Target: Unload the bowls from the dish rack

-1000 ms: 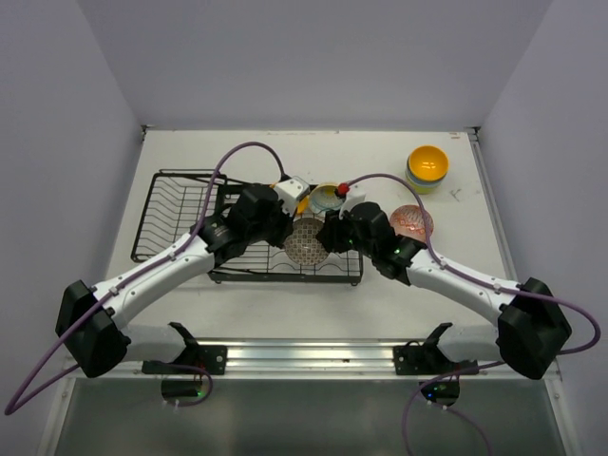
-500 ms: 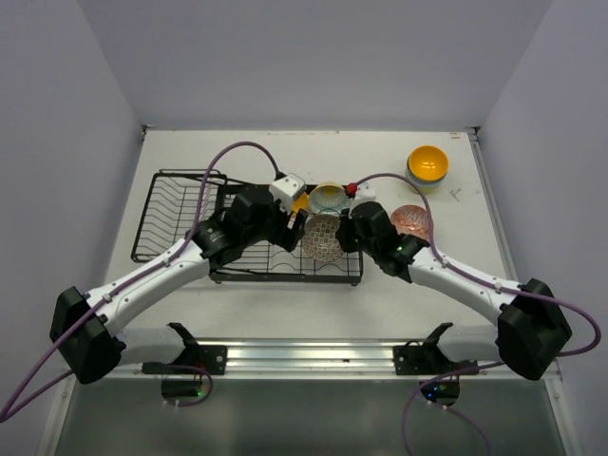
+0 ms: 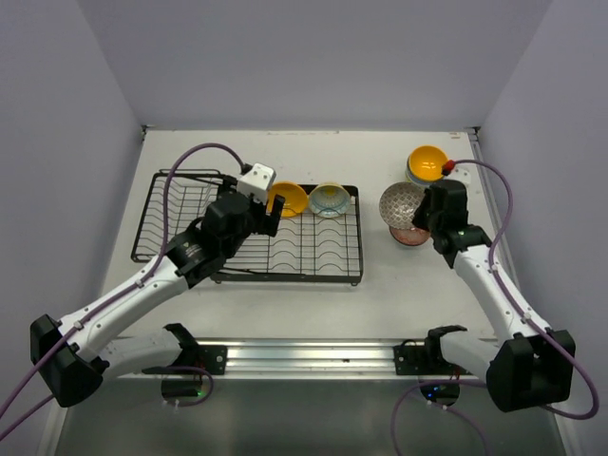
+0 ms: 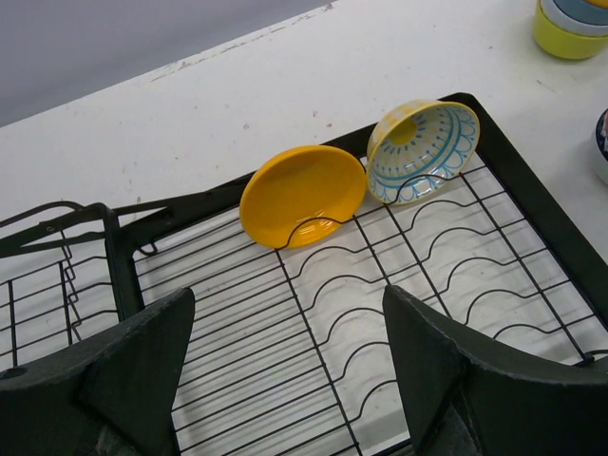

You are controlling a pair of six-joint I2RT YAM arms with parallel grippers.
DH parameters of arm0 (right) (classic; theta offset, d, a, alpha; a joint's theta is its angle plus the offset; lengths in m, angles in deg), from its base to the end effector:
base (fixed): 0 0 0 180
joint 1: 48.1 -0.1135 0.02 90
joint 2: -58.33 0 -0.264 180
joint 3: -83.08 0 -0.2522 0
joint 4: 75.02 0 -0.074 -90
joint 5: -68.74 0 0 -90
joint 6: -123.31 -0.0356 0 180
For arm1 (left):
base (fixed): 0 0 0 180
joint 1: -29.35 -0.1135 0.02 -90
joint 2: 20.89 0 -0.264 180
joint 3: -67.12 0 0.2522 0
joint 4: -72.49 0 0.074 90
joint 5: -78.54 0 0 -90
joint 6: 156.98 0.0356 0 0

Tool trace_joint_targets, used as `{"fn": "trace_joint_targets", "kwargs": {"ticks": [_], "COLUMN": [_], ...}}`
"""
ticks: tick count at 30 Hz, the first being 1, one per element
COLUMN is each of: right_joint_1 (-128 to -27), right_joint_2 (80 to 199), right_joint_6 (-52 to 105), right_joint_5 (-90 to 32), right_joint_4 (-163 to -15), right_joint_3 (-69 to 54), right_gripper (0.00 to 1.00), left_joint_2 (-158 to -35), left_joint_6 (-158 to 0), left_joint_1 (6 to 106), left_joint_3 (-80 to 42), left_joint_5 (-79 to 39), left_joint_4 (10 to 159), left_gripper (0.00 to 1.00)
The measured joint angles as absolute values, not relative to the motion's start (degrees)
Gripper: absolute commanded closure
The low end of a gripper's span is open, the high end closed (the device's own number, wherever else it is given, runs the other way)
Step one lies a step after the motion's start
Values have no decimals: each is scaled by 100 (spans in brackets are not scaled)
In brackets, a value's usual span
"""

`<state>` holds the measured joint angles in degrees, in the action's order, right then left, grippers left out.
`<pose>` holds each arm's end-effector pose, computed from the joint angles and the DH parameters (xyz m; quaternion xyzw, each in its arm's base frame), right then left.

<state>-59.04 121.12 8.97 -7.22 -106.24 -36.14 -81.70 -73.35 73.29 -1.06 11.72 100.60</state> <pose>0.2394 0.0375 0.2800 0.1596 0.8604 0.0405 0.4822 0.1834 -0.1573 0.3385 0.1515 0.7999 -0.0870 0.5742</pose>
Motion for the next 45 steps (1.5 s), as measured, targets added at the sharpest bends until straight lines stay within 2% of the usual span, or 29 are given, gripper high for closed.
{"fn": "trace_joint_targets", "kwargs": {"ticks": [10,21,24,28,33,39,40,43,45], "right_joint_1": [-4778,-4579,-4579,-4579,-4579,-4577,-4577,-4579,-4584], "right_joint_2": [12562,13082,13089,13135,13189,13192,13192,13187,13172], "right_joint_6": [890,890,888,892,892,890,890,881,888], "right_joint_5": [-1314,-1793,-1830,-1830,-1828,-1821,-1823,-1845,-1865], "right_joint_4": [-10943,-10772,-10665,-10609,-10547,-10429,-10412,-10372,-10348], "right_joint_3": [-3614,-3688,-3786,-3839,-3841,-3841,-3841,-3841,-3841], "right_gripper": [100,99,93,78,74,62,56,49,48], "left_joint_2": [-8317,-8398,-8417,-8465,-8463,-8463,-8463,-8463,-8463], "left_joint_6": [-7313,-7311,-7311,-7311,-7311,-7311,-7311,-7311,-7309], "left_joint_1": [7406,7445,7447,7449,7449,7449,7449,7449,7451], "left_joint_3": [-106,-106,-106,-106,-106,-106,-106,-106,-106], "left_joint_5": [1305,1314,1314,1340,1406,1441,1443,1445,1449], "left_joint_4": [10062,10069,10069,10086,10086,10089,10089,10089,10089], "left_gripper": [18,18,18,18,18,18,18,18,18]}}
